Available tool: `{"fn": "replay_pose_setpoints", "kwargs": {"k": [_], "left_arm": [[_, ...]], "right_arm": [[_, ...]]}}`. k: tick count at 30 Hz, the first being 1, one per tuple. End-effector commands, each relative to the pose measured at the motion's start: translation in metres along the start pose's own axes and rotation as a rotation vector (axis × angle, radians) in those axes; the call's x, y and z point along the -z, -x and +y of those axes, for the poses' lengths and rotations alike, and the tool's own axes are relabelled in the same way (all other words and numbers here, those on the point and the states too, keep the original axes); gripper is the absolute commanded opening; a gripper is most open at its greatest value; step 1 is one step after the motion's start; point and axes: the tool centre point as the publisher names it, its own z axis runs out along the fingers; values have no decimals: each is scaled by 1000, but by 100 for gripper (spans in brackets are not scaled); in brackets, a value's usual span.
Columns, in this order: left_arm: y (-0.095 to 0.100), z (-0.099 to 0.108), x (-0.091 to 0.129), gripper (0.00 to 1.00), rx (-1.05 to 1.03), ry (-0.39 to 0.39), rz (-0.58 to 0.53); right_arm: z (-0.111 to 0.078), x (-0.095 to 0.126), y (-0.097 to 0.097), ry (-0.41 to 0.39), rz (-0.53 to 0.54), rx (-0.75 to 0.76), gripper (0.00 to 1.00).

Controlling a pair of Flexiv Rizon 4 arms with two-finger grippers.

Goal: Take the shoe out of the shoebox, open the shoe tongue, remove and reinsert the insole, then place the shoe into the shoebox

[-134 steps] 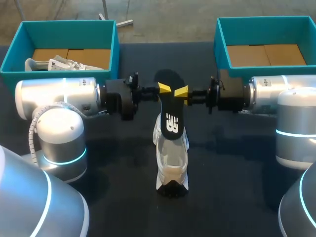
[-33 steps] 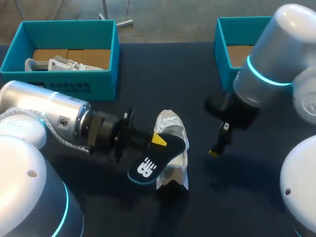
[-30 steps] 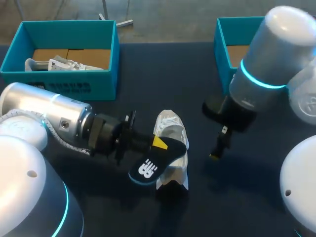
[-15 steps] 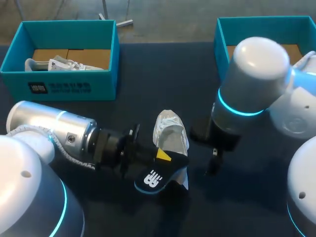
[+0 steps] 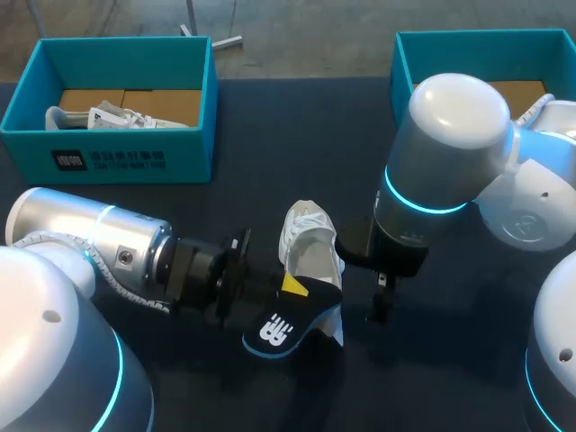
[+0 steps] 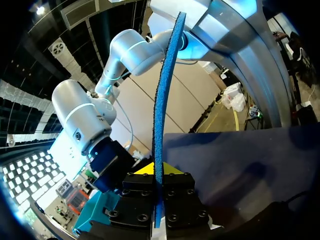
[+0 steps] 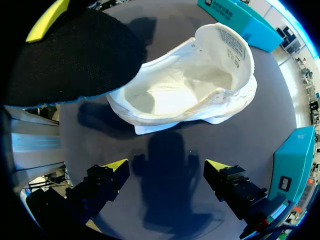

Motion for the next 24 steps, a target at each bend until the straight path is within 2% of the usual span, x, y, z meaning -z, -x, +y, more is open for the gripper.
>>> {"fn": "replay_pose_setpoints", "kwargs": {"k": [1, 11, 24], "left_arm": [[-8, 3, 1, 0, 11, 0, -33], [-22, 26, 7, 0, 17, -24, -99], [-20, 27, 7, 0, 30, -11, -112]], "right_arm": [[8, -3, -9, 30, -4, 12, 100], [25, -1, -8, 50, -4, 42, 100], [28, -2, -8, 60, -1, 65, 100]]}}
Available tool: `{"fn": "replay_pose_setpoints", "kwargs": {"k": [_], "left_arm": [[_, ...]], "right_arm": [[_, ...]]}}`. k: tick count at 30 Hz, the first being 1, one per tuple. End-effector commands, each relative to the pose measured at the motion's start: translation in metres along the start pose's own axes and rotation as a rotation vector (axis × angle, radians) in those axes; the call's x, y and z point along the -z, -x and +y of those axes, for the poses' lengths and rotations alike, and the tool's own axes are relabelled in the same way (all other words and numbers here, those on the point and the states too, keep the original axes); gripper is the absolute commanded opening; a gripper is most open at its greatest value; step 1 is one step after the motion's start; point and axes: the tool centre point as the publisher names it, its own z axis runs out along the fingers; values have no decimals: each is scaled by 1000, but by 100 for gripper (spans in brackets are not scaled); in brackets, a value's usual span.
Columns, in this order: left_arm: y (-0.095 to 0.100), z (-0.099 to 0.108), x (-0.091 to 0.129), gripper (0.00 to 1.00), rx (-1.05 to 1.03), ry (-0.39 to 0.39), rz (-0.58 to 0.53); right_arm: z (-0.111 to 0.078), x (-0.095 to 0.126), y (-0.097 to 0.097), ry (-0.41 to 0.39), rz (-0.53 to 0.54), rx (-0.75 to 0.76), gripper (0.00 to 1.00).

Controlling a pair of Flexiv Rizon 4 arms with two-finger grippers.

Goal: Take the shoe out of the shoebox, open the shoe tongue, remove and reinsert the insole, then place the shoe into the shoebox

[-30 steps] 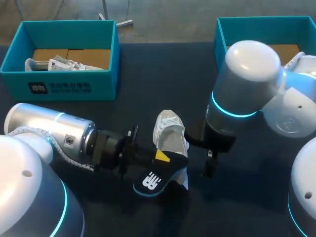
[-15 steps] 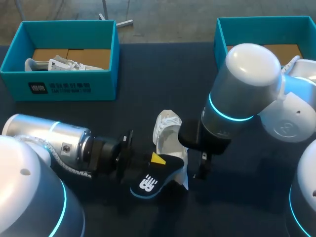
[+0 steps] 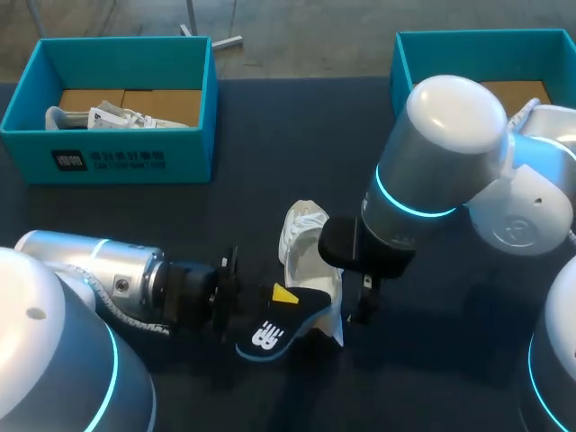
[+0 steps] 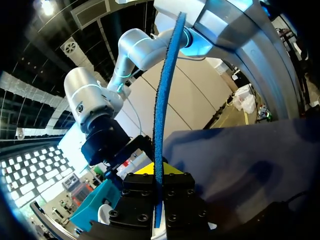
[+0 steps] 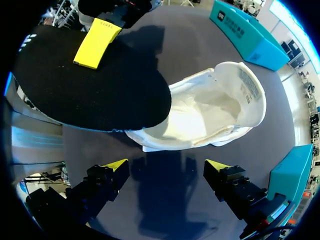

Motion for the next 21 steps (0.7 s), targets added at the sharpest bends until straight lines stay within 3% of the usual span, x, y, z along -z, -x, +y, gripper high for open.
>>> {"fn": "replay_pose_setpoints", "kwargs": {"k": [1, 21], "left_arm": [[0, -4, 0, 0, 1, 9, 0], [10, -1, 6, 0, 91, 31, -31]], "right_arm": [[1, -3, 0, 0, -1, 0, 100], [1, -3, 0, 0, -1, 0, 100]]}}
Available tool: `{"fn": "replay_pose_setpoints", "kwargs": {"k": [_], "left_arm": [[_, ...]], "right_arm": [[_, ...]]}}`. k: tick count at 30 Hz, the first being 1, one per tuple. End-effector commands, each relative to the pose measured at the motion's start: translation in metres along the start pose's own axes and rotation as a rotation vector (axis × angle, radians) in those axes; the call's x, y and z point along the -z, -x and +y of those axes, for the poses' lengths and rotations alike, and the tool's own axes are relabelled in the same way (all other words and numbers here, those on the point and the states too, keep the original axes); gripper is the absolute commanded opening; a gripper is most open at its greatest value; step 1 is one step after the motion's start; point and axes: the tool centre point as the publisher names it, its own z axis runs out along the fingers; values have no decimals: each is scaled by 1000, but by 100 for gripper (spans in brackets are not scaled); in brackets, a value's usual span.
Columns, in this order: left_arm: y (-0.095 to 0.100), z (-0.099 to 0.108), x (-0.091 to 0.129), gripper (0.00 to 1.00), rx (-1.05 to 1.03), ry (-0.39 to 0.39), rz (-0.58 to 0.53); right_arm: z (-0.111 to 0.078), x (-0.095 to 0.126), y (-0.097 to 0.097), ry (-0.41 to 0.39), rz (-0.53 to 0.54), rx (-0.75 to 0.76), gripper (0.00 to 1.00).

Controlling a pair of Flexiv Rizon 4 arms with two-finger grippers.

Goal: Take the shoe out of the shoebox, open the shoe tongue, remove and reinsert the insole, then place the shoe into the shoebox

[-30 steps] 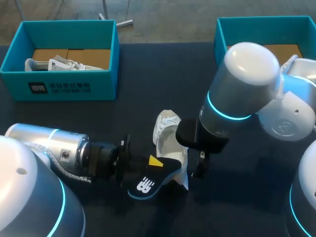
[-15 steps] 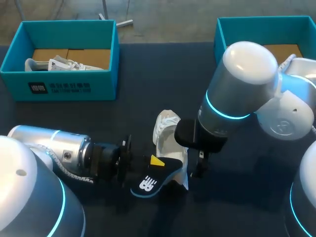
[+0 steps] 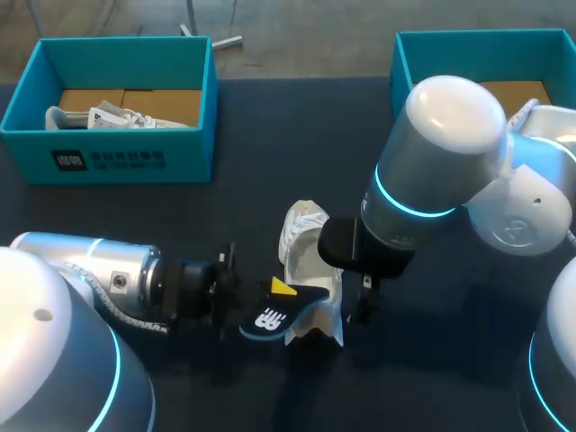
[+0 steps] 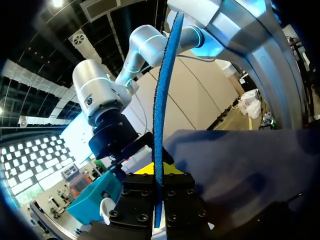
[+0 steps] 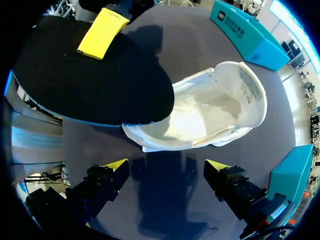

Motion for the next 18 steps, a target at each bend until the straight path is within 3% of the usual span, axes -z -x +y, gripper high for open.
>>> {"fn": "replay_pose_setpoints", "kwargs": {"k": [1, 10, 18], "left_arm": [[1, -3, 0, 0, 7, -16, 16], [4, 14, -15, 0, 34, -31, 26], [5, 15, -26, 0, 18, -61, 47]], "right_arm": [[1, -3, -1, 0, -2, 0, 100], [1, -3, -1, 0, -2, 0, 100], [1, -3, -1, 0, -2, 0, 100]]}}
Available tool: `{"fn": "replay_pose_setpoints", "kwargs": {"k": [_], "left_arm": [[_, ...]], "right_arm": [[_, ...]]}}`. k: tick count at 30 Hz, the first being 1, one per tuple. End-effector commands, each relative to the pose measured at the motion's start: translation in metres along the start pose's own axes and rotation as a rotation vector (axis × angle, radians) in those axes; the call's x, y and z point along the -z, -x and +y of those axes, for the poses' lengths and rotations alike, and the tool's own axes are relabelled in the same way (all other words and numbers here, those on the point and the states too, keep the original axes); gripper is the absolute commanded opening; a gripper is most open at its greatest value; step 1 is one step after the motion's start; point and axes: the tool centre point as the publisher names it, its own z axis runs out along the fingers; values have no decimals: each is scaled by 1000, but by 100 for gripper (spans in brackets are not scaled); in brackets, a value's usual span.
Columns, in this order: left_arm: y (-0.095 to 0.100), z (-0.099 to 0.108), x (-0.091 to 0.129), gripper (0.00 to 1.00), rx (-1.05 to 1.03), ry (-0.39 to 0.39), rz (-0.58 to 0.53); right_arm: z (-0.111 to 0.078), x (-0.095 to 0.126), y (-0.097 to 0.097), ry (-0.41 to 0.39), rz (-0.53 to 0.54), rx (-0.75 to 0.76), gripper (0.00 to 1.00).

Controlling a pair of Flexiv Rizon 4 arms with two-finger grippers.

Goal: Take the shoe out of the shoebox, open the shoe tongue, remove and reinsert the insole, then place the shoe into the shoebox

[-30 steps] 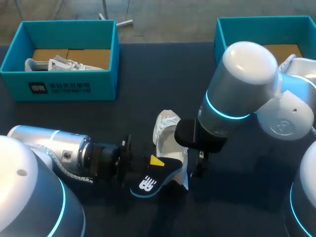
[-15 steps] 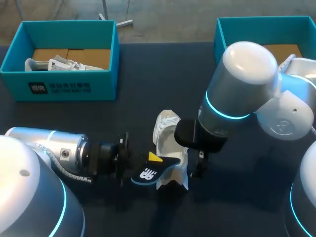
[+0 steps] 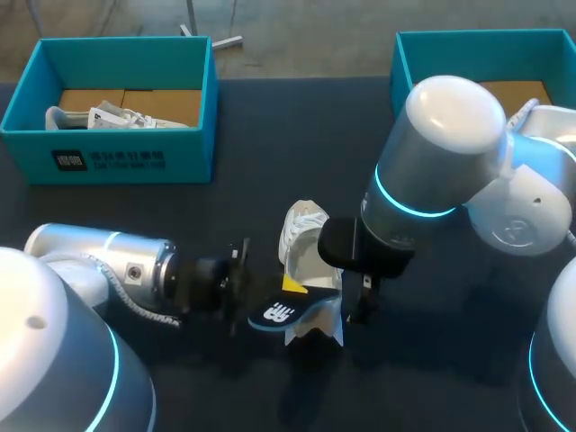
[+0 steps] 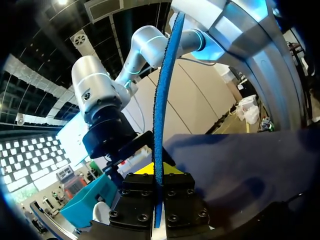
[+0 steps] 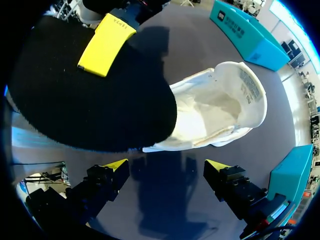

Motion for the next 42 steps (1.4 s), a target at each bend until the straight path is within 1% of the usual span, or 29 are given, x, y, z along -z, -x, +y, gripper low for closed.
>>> {"fn": "replay_pose_setpoints", "kwargs": {"k": [1, 4, 10, 23, 42], "left_arm": [[2, 10, -9, 0, 0, -10, 14], [2, 14, -14, 0, 2, -17, 19], [3, 21, -20, 0, -8, 7, 21], [6, 32, -22, 0, -14, 51, 7], [10, 24, -12, 0, -7, 48, 10]], "right_arm": [[1, -3, -1, 0, -2, 0, 100], [1, -3, -1, 0, -2, 0, 100], [1, -3, -1, 0, -2, 0, 100], [1, -3, -1, 0, -2, 0, 100], [1, -3, -1, 0, -2, 0, 100]]}}
